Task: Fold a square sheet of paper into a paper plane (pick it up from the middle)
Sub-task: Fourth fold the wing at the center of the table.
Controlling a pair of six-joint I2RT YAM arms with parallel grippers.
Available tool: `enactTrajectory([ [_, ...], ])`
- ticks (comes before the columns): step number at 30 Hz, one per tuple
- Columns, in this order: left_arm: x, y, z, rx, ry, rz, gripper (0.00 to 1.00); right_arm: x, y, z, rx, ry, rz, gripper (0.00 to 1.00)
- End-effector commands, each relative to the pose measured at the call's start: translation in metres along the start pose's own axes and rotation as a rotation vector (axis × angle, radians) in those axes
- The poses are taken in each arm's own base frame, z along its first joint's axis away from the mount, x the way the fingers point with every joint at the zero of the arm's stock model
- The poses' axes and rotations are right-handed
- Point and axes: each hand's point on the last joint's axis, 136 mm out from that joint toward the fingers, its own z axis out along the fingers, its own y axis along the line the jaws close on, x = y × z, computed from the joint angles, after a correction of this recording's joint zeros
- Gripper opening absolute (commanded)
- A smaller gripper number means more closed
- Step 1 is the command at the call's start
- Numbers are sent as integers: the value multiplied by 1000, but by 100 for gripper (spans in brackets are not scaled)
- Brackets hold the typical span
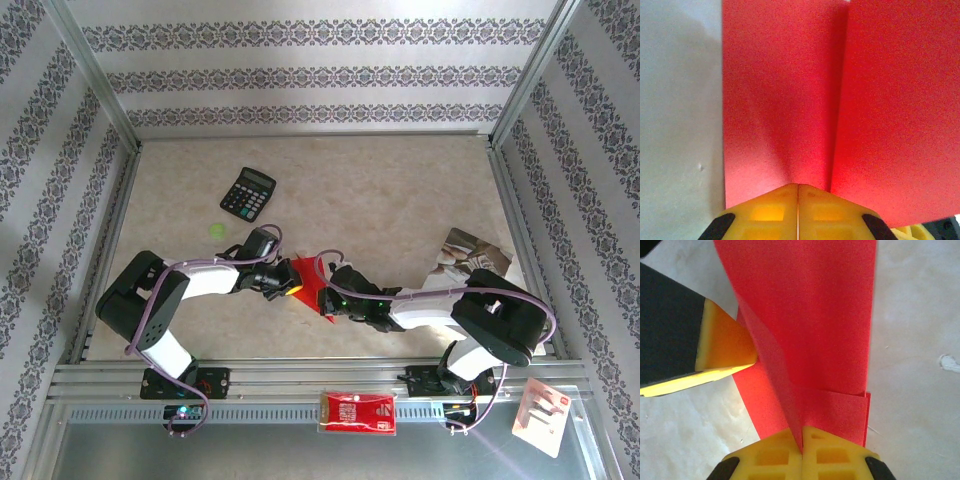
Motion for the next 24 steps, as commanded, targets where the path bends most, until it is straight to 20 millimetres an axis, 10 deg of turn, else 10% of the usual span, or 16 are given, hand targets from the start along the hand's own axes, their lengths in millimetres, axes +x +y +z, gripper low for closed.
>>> enactTrajectory([
  [1,3,3,5,-40,18,59,7,-5,6,-3,-55,-1,47,1],
  [24,-2,7,2,-109,16,120,7,2,-7,13,-145,67,186,0],
])
